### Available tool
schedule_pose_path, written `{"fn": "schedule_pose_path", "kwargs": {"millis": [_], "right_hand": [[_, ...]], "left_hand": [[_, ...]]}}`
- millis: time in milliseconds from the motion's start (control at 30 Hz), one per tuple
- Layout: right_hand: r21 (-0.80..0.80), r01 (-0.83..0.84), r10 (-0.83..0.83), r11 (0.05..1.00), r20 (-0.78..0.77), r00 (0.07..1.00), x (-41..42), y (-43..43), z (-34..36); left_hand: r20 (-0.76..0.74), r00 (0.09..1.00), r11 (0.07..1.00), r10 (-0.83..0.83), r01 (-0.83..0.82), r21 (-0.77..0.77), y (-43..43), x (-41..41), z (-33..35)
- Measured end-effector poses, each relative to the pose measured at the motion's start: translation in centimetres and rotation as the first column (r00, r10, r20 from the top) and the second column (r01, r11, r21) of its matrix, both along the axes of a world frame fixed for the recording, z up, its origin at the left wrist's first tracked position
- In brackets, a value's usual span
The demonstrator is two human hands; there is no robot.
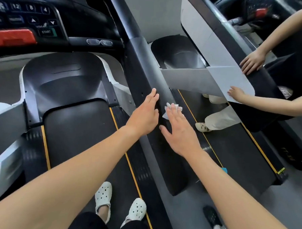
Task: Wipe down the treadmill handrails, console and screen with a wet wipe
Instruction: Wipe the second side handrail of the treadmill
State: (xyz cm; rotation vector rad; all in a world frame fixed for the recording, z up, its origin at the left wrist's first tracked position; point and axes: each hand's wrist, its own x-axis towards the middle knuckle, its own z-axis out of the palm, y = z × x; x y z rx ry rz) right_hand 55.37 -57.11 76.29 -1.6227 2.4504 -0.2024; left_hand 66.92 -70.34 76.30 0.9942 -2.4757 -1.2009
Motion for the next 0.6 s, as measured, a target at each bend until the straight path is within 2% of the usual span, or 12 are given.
{"fn": "schedule_pose_path", "kwargs": {"millis": [133,200,367,433,533,600], "right_hand": [[-0.029,0.099,-0.091,0.995,0.213,0.973,-0.1,-2.0,0.9],[-0.055,0.093,-0.080,0.994,0.201,0.976,0.0,-1.1,0.4],[-0.106,0.003,0.002,0.994,0.044,0.999,0.2,2.8,-1.2],[-0.122,0.032,-0.023,0.992,0.073,0.997,-0.1,2.3,-1.1],[-0.078,0.165,-0.143,0.983,0.232,0.962,-0.9,0.4,-0.4],[-0.072,0.174,-0.152,0.982,0.240,0.959,-0.9,-0.1,-0.3]], "left_hand": [[0.012,1.000,1.000,-0.011,0.011,0.006,0.3,0.1,-0.1],[0.012,1.000,1.000,-0.026,0.026,-0.014,0.2,0.1,-0.4],[0.009,0.999,0.998,-0.042,0.042,-0.055,0.0,0.1,-1.1],[0.020,0.999,0.996,-0.049,0.050,-0.079,0.0,0.0,-1.3],[0.066,0.996,0.987,-0.064,0.073,-0.146,0.0,0.1,-1.4],[0.120,0.990,0.970,-0.076,0.101,-0.222,0.0,0.1,-1.3]]}}
